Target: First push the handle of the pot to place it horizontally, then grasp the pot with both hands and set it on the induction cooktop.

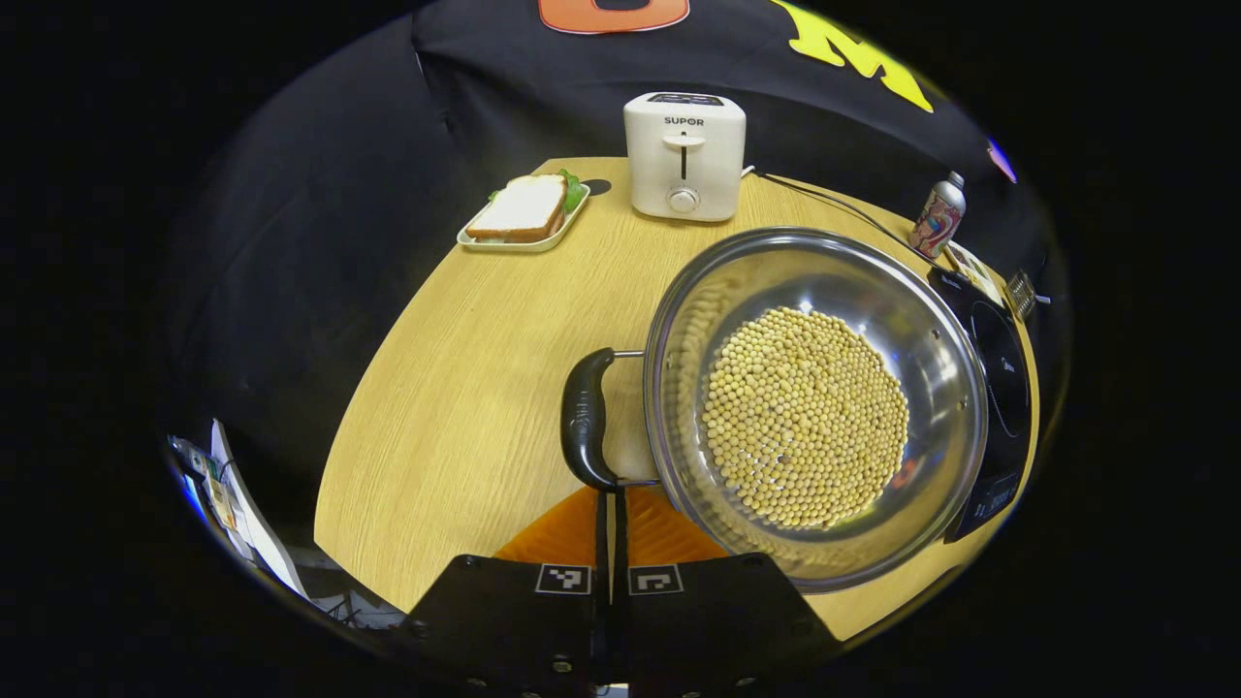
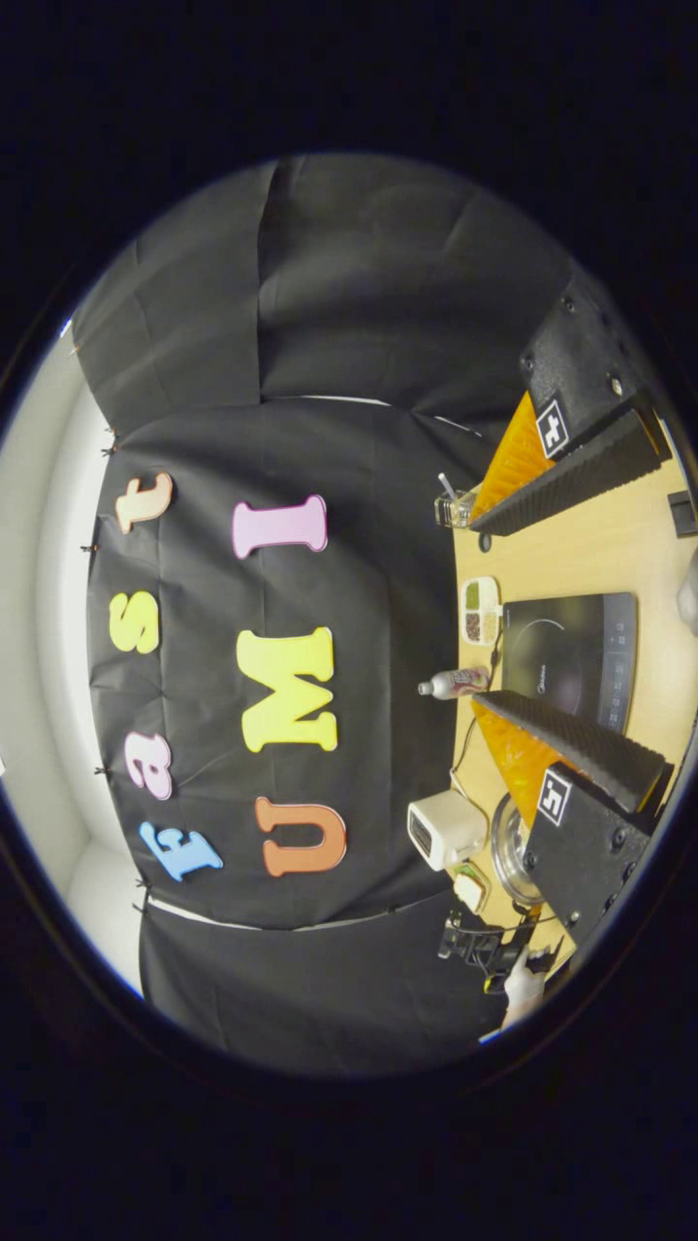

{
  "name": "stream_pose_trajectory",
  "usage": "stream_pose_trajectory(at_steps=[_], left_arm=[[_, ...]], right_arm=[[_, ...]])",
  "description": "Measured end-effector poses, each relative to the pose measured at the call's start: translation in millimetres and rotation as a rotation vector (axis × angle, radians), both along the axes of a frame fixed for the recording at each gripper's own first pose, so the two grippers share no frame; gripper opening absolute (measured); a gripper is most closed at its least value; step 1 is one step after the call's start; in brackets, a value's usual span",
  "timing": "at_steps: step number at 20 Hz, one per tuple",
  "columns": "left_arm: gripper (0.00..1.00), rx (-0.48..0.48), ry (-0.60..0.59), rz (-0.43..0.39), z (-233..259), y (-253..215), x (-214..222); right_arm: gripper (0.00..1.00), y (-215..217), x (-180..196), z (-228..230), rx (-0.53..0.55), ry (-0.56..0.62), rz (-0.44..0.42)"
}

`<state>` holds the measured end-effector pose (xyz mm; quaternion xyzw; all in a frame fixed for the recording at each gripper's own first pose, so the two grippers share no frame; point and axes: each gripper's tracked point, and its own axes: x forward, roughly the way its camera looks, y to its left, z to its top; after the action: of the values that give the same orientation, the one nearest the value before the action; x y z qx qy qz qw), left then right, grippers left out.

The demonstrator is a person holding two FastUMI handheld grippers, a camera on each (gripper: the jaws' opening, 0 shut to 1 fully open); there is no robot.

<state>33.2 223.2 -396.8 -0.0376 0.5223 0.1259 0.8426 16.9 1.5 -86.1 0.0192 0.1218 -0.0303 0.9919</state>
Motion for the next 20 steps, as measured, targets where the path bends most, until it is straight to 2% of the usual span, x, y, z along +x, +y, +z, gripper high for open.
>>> stream_pose_trajectory(at_steps=[1,3,4,7,8,13,14,16,20], left_arm=[[0.00,0.003,-0.001,-0.002,0.1,2.1,3.2],[0.00,0.002,-0.001,-0.005,0.7,4.3,8.8],[0.00,0.003,-0.002,-0.009,0.0,4.7,12.6],[0.00,0.002,-0.004,-0.013,0.8,8.5,20.0],[0.00,0.000,-0.004,-0.012,0.1,8.8,22.6],[0.00,0.004,-0.003,-0.029,0.3,9.3,29.8],[0.00,0.004,-0.003,-0.029,0.8,9.5,30.6],[0.00,0.005,-0.003,-0.041,-1.2,8.8,32.5],[0.00,-0.001,0.000,-0.057,-2.4,11.3,38.1]], right_arm=[[0.96,0.8,0.4,0.7,-0.001,0.002,0.000],[0.96,2.9,1.2,0.1,-0.003,0.006,0.001],[1.00,3.9,1.2,-0.7,-0.004,0.008,0.002],[1.00,7.5,2.7,-0.4,-0.009,0.013,0.003],[0.96,9.5,3.2,-0.1,-0.011,0.013,0.005],[0.96,15.5,4.7,-2.1,-0.020,0.019,0.013],[1.00,16.3,4.7,-4.5,-0.021,0.023,0.017],[0.96,19.2,5.5,-7.9,-0.021,0.032,0.024],[0.96,25.1,5.1,-10.5,-0.023,0.044,0.036]])
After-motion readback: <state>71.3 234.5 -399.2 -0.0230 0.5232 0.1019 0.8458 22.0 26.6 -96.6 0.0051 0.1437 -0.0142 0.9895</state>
